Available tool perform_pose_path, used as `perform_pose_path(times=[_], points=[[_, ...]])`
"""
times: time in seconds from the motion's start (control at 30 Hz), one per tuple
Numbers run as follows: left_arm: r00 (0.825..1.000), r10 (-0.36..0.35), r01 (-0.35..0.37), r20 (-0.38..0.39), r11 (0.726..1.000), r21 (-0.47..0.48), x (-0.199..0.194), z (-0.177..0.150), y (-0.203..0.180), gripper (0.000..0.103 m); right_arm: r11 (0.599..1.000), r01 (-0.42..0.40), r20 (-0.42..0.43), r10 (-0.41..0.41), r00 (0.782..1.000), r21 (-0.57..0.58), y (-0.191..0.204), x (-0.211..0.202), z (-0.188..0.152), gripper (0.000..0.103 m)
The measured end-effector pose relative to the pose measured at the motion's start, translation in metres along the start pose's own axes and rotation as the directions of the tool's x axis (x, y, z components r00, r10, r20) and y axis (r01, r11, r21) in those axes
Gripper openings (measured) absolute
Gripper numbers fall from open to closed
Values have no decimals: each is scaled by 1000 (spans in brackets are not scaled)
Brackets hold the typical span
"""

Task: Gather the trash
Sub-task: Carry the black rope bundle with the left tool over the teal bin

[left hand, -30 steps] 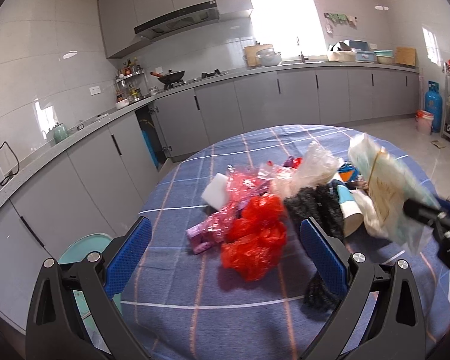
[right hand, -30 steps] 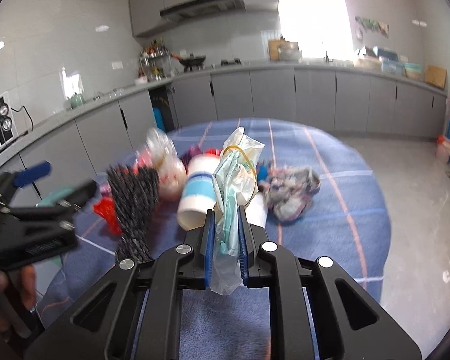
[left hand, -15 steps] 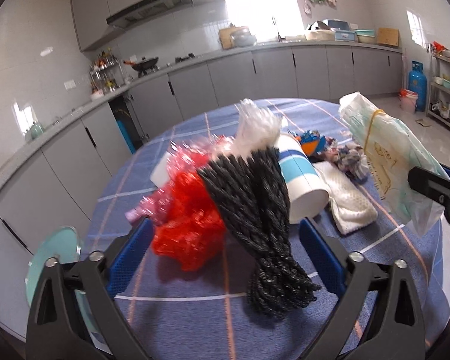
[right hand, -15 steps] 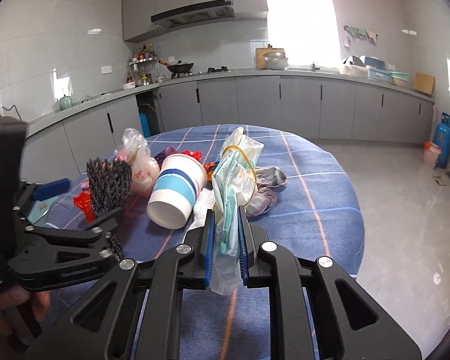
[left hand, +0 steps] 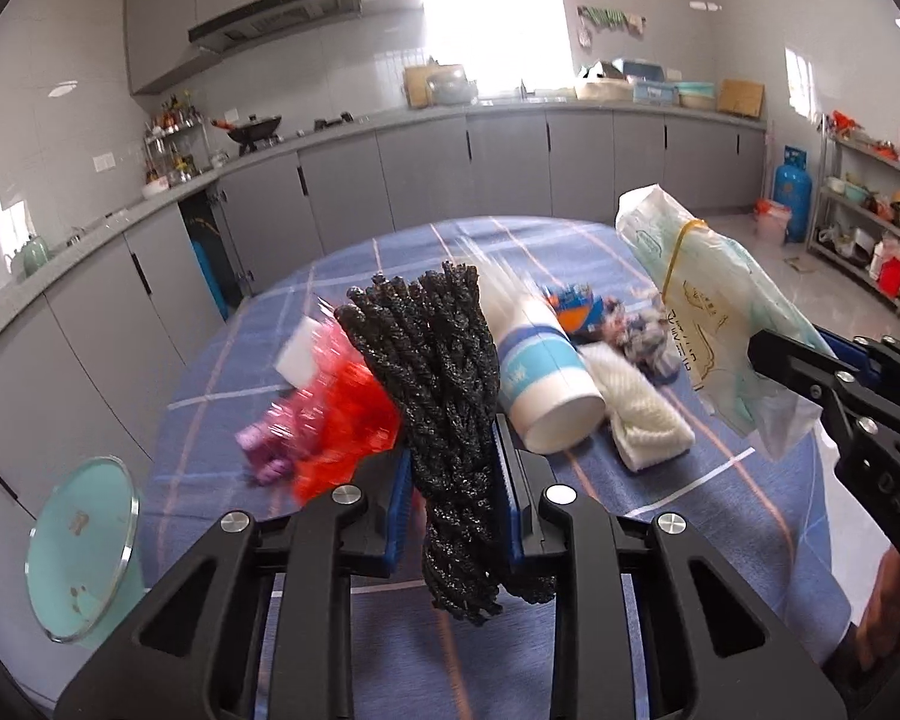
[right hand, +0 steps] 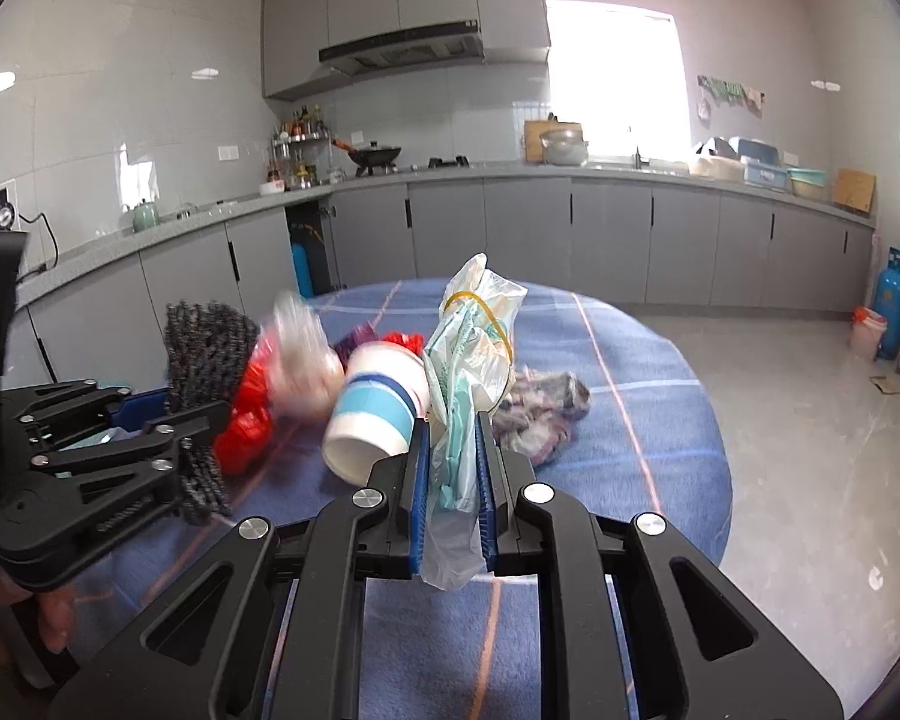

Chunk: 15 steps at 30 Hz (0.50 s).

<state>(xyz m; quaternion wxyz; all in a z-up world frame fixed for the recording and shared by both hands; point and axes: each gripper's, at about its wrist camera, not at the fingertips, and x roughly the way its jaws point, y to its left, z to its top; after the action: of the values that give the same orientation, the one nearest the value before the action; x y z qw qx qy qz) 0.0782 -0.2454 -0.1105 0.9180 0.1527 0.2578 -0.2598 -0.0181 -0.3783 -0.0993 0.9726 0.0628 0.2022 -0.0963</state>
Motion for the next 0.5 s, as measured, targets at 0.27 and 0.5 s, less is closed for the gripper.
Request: perform_pose_path(times=[0.27,0.5], points=[[996,70,-68,51,997,-29,-30,8,30,25,998,-58,33,59,998,-31,26,-3,18,15],[990,134,-130,54,990,-58,-40,9,59,25,993,-105,48,108,993,-59,50,0,31,15]])
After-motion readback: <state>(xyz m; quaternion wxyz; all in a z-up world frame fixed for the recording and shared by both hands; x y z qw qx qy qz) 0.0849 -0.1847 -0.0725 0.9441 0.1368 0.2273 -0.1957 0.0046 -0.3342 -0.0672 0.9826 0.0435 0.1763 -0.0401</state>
